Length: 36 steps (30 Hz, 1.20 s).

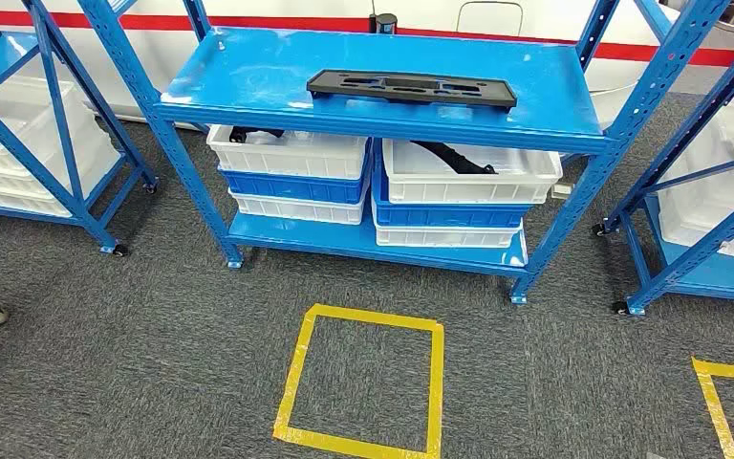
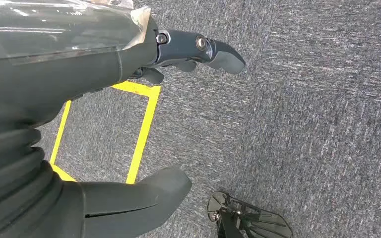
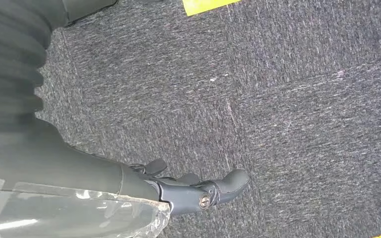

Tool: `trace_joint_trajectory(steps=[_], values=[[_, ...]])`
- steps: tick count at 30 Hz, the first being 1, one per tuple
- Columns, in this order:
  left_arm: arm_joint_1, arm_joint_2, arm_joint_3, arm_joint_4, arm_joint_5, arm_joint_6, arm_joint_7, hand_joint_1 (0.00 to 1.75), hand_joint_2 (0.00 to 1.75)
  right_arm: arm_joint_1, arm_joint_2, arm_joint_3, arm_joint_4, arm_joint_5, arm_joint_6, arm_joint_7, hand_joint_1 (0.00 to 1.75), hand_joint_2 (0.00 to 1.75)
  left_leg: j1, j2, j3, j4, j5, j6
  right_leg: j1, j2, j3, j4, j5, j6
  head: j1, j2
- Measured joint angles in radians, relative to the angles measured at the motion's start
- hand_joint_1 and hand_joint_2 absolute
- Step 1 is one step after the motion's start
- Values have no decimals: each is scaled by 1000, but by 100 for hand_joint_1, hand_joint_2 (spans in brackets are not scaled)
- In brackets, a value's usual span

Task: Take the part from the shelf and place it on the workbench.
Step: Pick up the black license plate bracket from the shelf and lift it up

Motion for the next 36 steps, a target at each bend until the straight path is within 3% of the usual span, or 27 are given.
trace_joint_trajectory(steps=[5,9,14,18,22,27,31,36], values=[[0,0,0,0,0,-1,0,0,175,-1,-1,-6,-3,1,3,-20,0,175,0,0,-1,0,0,0,0,0,0,0,0,0,0,0],[0,0,3,0,-6,-6,9,0,175,-34,-21,-18,-51,63,50,-148,0,175,-1,2,-2,0,1,1,0,2,0,0,1,1,0,0],[-1,0,7,0,-21,-3,20,0,175,-163,-72,-19,-260,328,129,-174,0,175,-2,3,-2,0,4,5,-2,4,-1,0,5,6,0,0],[2,2,9,1,-35,-1,23,0,175,-295,-122,25,-520,532,152,-101,0,175,-3,1,-3,1,7,8,-3,2,-2,1,6,8,0,0],[3,7,10,3,-61,-14,56,0,175,-474,-170,158,-767,690,223,37,0,175,-5,3,-5,1,8,9,-4,3,-4,2,7,9,0,0],[4,8,11,6,-72,-5,103,0,175,-714,-186,444,-989,933,217,212,0,175,-4,2,-6,1,8,9,-4,2,-5,2,7,9,0,0],[4,4,15,6,-73,0,114,0,175,-830,-167,662,-1100,955,193,296,0,175,-3,-1,-6,1,8,8,-3,1,-6,2,6,9,0,0],[4,0,18,7,-74,3,120,0,175,-873,-159,788,-1149,942,154,306,0,175,-5,-2,-8,1,8,8,-2,0,-6,2,6,9,0,0]])
